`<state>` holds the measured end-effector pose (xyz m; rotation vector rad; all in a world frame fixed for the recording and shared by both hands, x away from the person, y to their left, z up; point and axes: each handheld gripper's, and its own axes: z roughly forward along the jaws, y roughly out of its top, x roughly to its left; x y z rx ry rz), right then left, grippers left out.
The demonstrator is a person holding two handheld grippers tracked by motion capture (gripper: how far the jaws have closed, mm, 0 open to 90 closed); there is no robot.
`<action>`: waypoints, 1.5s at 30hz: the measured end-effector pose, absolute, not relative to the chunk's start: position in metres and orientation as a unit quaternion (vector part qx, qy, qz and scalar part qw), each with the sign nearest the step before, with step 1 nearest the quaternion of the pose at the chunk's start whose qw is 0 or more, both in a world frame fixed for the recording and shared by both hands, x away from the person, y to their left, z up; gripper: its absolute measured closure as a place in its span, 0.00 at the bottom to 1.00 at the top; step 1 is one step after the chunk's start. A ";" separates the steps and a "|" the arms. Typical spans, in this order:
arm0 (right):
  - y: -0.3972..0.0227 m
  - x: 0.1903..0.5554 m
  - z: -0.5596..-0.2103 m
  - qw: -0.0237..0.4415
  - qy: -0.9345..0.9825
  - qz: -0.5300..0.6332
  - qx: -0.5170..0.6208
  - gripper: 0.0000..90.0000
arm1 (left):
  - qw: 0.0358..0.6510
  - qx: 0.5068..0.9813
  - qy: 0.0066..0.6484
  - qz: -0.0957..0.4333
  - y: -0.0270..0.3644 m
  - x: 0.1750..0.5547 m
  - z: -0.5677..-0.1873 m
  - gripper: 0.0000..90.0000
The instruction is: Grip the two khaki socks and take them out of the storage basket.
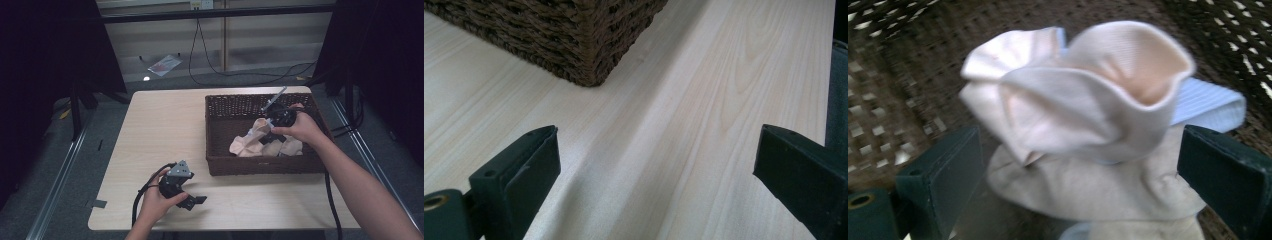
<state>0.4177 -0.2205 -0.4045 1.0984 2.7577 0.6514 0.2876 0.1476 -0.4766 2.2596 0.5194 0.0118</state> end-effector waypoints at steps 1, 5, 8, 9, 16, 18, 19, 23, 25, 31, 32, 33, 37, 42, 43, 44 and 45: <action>-0.223 0.423 -0.409 0.058 0.901 0.216 0.372 0.05 | 0.402 0.892 0.207 0.004 0.148 0.288 -0.477 0.05; -0.225 0.431 -0.415 0.056 0.894 0.229 0.380 0.06 | 0.402 0.892 0.209 0.004 0.148 0.288 -0.476 0.05; -0.224 0.433 -0.418 0.052 0.892 0.238 0.382 0.07 | 0.403 0.891 0.209 0.004 0.149 0.288 -0.476 0.05; -0.222 0.436 -0.421 0.049 0.890 0.239 0.384 0.08 | 0.402 0.892 0.209 0.008 0.149 0.289 -0.476 0.05; -0.218 0.438 -0.427 0.040 0.889 0.250 0.381 0.51 | 0.407 0.888 0.216 0.016 0.153 0.290 -0.474 0.06; -0.219 0.437 -0.425 0.036 0.884 0.263 0.384 0.78 | 0.412 0.885 0.218 0.017 0.153 0.290 -0.474 0.06; -0.221 0.435 -0.421 0.034 0.883 0.267 0.385 0.90 | 0.412 0.885 0.217 0.015 0.153 0.289 -0.474 0.06; -0.223 0.429 -0.409 0.025 0.892 0.256 0.372 0.95 | 0.409 0.887 0.213 0.014 0.152 0.290 -0.474 0.06; -0.224 0.427 -0.405 0.024 0.895 0.253 0.368 0.95 | 0.411 0.887 0.213 0.012 0.152 0.290 -0.474 0.06; -0.226 0.416 -0.377 0.017 0.897 0.256 0.359 0.96 | 0.407 0.889 0.212 0.011 0.150 0.289 -0.473 0.06; -0.226 0.416 -0.377 0.017 0.897 0.256 0.359 0.96 | 0.407 0.889 0.212 0.011 0.150 0.289 -0.473 0.06; -0.227 0.414 -0.368 0.015 0.899 0.260 0.354 0.96 | 0.409 0.887 0.213 0.010 0.149 0.289 -0.473 0.06; -0.227 0.410 -0.355 0.012 0.899 0.258 0.353 0.96 | 0.408 0.888 0.211 0.007 0.149 0.289 -0.474 0.06; -0.230 0.404 -0.334 0.011 0.899 0.266 0.348 0.96 | 0.409 0.888 0.211 0.007 0.149 0.289 -0.474 0.06; -0.233 0.402 -0.327 0.006 0.897 0.274 0.347 0.96 | 0.409 0.888 0.212 0.006 0.149 0.289 -0.473 0.06; -0.233 0.402 -0.327 0.006 0.897 0.274 0.347 0.96 | 0.409 0.888 0.212 0.006 0.149 0.289 -0.473 0.06; -0.234 0.399 -0.322 0.005 0.897 0.276 0.344 0.96 | 0.409 0.888 0.210 0.005 0.149 0.289 -0.474 0.06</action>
